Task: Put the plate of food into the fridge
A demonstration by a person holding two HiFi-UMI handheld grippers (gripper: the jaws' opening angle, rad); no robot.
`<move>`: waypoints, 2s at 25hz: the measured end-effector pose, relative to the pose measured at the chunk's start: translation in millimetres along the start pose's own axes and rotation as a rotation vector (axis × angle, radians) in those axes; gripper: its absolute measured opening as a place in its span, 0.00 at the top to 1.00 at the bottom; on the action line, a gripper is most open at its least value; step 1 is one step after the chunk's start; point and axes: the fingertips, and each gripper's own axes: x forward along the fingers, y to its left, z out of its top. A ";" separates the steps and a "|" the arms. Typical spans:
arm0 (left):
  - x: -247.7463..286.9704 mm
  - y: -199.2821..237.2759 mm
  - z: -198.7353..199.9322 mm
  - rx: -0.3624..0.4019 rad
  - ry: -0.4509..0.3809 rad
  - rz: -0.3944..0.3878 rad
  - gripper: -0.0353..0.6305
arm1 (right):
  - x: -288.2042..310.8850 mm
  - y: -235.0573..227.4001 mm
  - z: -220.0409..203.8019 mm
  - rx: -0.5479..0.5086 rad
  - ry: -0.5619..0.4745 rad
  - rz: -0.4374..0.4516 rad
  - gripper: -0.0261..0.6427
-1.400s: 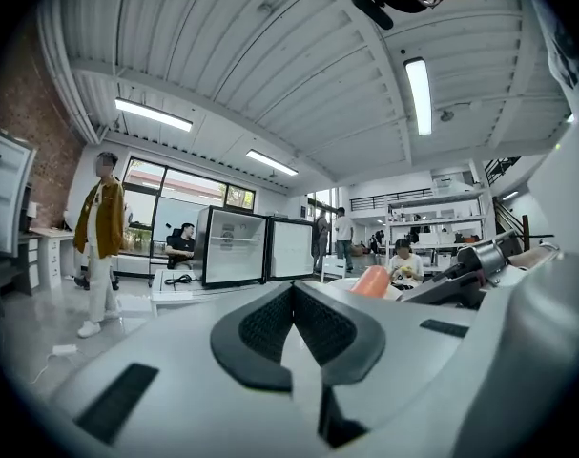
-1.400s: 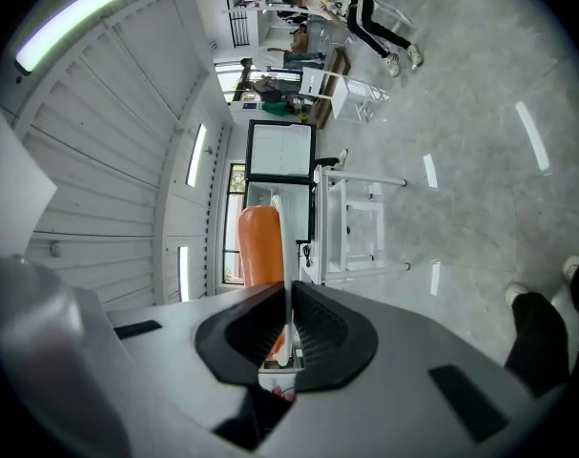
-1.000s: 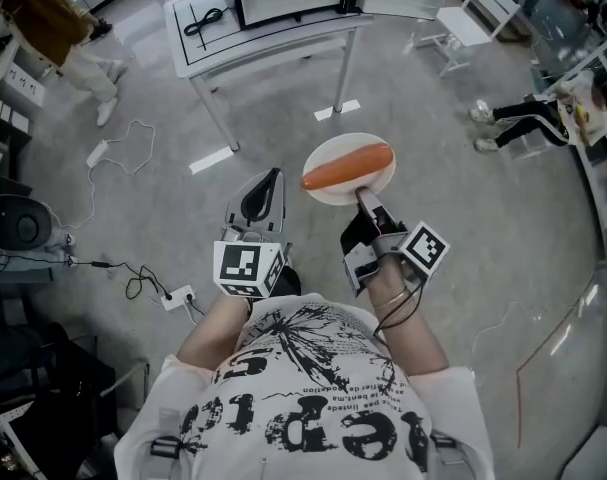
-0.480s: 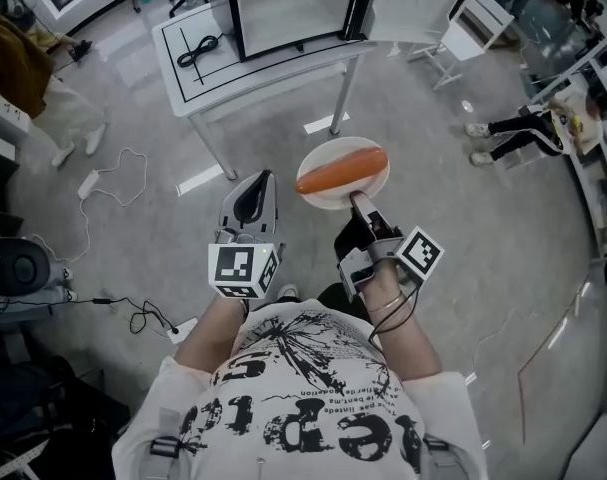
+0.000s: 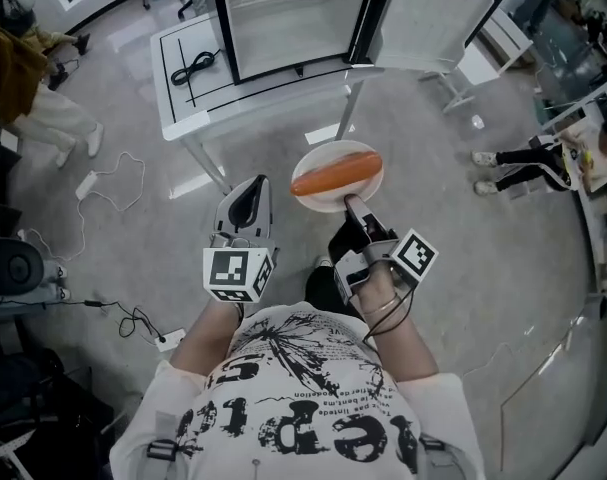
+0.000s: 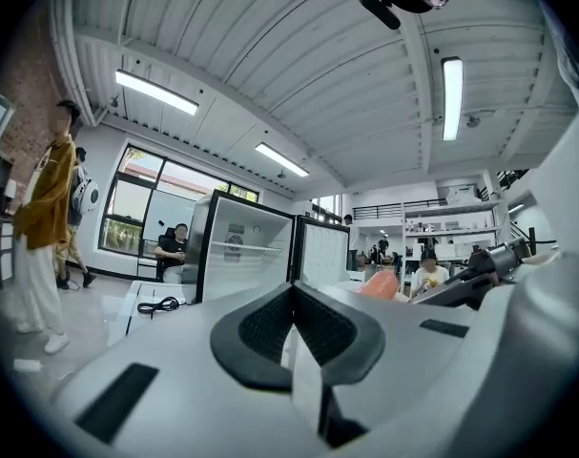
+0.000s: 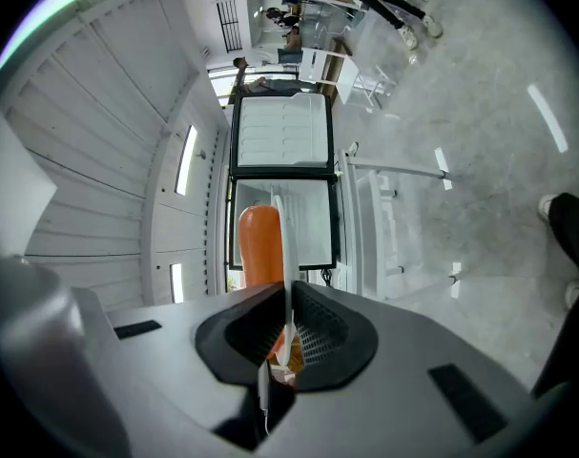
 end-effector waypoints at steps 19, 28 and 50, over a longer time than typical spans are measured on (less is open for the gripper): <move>211.0 -45.1 22.1 0.032 -0.005 0.153 0.94 | 137.4 32.8 199.6 -0.005 0.182 0.021 0.93; 269.2 -30.9 41.0 0.047 -0.047 0.120 0.94 | 180.5 44.3 225.7 0.006 0.180 0.036 0.93; 379.8 94.2 66.2 0.055 -0.063 0.061 0.94 | 331.0 83.4 238.0 0.007 0.083 0.072 0.92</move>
